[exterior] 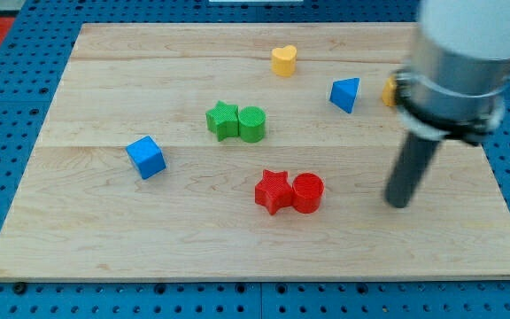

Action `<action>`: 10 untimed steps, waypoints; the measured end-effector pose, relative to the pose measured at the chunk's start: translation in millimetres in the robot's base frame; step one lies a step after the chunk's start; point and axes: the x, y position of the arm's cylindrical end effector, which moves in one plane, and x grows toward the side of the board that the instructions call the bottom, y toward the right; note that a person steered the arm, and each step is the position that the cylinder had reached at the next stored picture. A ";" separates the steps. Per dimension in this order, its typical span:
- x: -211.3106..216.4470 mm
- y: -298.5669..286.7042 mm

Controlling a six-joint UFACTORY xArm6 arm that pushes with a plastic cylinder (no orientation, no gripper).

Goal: Move the yellow hexagon parallel to the bottom right of the blue triangle

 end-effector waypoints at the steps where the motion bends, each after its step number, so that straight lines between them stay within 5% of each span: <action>1: -26.9 88.1; 3: -138.1 144.2; 5: -219.9 84.4; 7: -200.0 -9.3; 10: -175.7 -0.9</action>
